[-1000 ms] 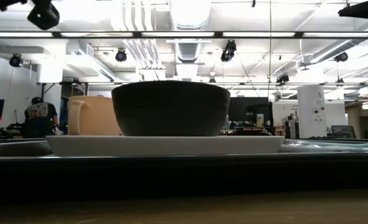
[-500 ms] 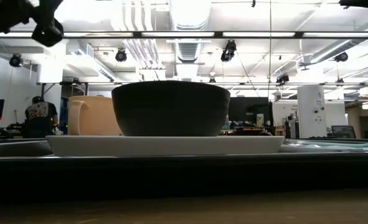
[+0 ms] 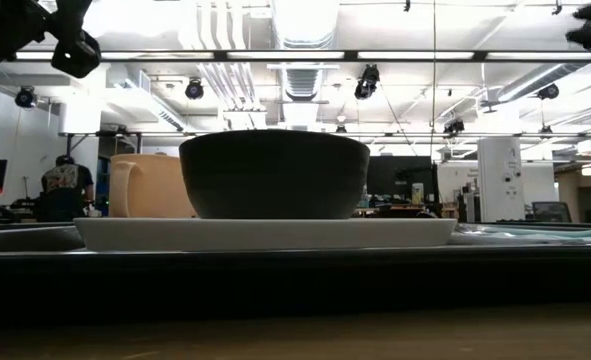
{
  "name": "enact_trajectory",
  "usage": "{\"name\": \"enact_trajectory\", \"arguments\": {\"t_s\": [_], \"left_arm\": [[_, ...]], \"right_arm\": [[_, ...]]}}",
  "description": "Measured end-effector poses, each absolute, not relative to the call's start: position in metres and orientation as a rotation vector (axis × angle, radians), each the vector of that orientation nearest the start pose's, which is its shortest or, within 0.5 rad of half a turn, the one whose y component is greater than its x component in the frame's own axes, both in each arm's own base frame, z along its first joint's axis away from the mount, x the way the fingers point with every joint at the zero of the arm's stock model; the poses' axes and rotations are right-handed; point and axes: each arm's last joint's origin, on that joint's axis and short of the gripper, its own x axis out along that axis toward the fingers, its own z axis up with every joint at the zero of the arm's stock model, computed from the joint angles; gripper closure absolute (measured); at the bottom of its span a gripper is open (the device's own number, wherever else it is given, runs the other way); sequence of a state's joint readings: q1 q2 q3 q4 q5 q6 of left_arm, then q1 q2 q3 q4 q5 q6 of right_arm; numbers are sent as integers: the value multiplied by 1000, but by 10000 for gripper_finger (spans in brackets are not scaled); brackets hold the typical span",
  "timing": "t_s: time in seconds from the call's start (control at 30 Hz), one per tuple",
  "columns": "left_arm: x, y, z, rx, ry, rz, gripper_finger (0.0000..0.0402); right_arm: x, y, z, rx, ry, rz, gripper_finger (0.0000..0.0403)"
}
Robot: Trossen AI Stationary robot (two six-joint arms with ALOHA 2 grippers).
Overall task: Set up tray
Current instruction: Return to Home Position
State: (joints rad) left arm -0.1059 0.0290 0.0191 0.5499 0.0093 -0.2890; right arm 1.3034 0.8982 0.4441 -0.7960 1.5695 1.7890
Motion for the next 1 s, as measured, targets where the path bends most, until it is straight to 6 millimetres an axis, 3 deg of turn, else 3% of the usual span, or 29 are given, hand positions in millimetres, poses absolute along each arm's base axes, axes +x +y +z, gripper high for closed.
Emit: {"name": "enact_trajectory", "arguments": {"t_s": [0.47,0.73,0.87,1.0], "left_arm": [[86,-9,216,-307,-488,-185,260],[87,-9,215,-308,-488,-185,260],[87,-9,215,-308,-488,-184,260],[87,-9,214,-308,-484,-184,260]], "right_arm": [[58,102,162,554,-76,-262,317],[77,104,182,438,-84,-406,317],[84,104,188,441,-34,-436,317],[93,107,205,393,46,-450,317]]}}
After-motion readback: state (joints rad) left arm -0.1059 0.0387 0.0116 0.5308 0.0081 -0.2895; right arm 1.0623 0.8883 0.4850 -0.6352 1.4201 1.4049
